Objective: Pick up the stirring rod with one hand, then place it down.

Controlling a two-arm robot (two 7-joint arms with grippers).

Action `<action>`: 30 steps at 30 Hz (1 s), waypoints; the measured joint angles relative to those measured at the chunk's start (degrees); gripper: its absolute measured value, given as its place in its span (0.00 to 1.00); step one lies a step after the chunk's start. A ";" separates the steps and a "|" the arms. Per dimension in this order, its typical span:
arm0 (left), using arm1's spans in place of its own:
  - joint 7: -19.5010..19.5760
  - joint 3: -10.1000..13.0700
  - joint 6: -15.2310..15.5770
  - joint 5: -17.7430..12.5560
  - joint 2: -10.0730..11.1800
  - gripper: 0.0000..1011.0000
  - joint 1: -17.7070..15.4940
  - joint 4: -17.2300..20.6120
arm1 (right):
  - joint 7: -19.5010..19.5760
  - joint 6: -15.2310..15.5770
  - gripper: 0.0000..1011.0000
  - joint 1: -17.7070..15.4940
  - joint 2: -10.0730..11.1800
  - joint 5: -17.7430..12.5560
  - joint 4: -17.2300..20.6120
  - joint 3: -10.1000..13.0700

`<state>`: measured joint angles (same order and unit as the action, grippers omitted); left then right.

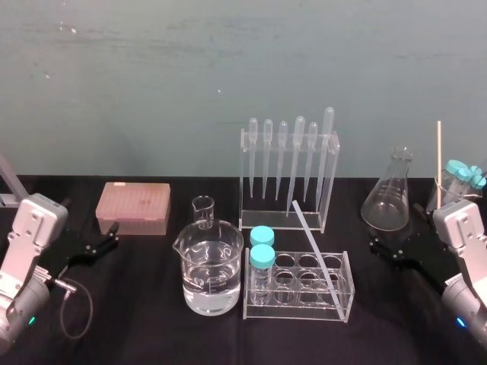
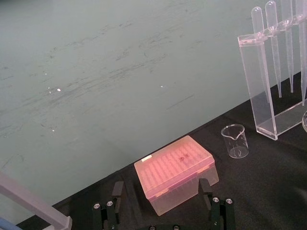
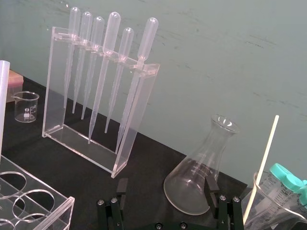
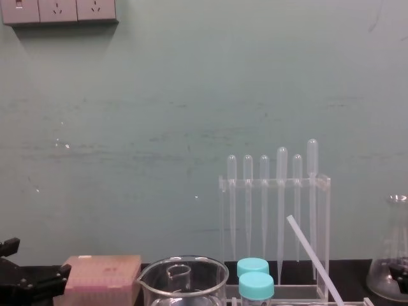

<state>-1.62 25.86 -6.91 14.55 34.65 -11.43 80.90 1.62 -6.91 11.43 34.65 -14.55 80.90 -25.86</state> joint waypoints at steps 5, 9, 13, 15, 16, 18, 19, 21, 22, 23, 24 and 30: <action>0.00 0.00 0.00 0.00 0.00 0.99 0.00 0.00 | 0.00 0.00 0.99 0.00 0.00 0.00 0.00 0.00; 0.00 0.00 0.00 0.00 0.00 0.99 0.00 0.00 | 0.00 0.00 0.99 0.00 0.00 0.00 0.00 0.00; 0.00 0.00 0.00 0.00 0.00 0.99 0.00 0.00 | 0.00 0.00 0.99 0.00 0.00 0.00 0.00 0.00; 0.00 0.00 0.00 0.00 0.00 0.99 0.00 0.00 | 0.00 0.00 0.99 0.00 0.00 0.00 0.00 0.00; 0.00 0.00 0.00 0.00 0.00 0.99 0.00 0.00 | 0.00 0.00 0.99 0.00 0.00 0.00 0.00 0.00; 0.00 0.00 0.00 0.00 0.00 0.99 0.00 0.00 | 0.00 0.00 0.99 0.00 0.00 0.00 0.00 0.00; 0.00 0.00 0.00 0.00 0.00 0.99 0.00 0.00 | 0.00 0.00 0.99 0.00 0.00 0.00 0.00 0.00; 0.00 0.00 0.00 0.00 0.00 0.99 0.00 0.00 | 0.00 0.00 0.99 0.00 0.00 0.00 0.00 0.00; 0.00 0.00 0.00 0.00 0.00 0.99 0.00 0.00 | 0.00 0.00 0.99 0.00 0.00 0.00 0.00 0.00; 0.00 0.00 0.00 0.00 0.00 0.99 0.00 0.00 | 0.00 0.00 0.99 0.00 0.00 0.00 0.00 0.00; 0.00 0.00 0.00 0.00 0.00 0.99 0.00 0.00 | 0.00 0.00 0.99 0.00 0.00 0.00 0.00 0.00; 0.00 0.00 0.00 0.00 0.00 0.99 0.00 0.00 | 0.00 0.00 0.99 0.00 0.00 0.00 0.00 0.00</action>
<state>-1.62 25.86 -6.91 14.55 34.65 -11.43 80.90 1.62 -6.91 11.43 34.65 -14.55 80.90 -25.86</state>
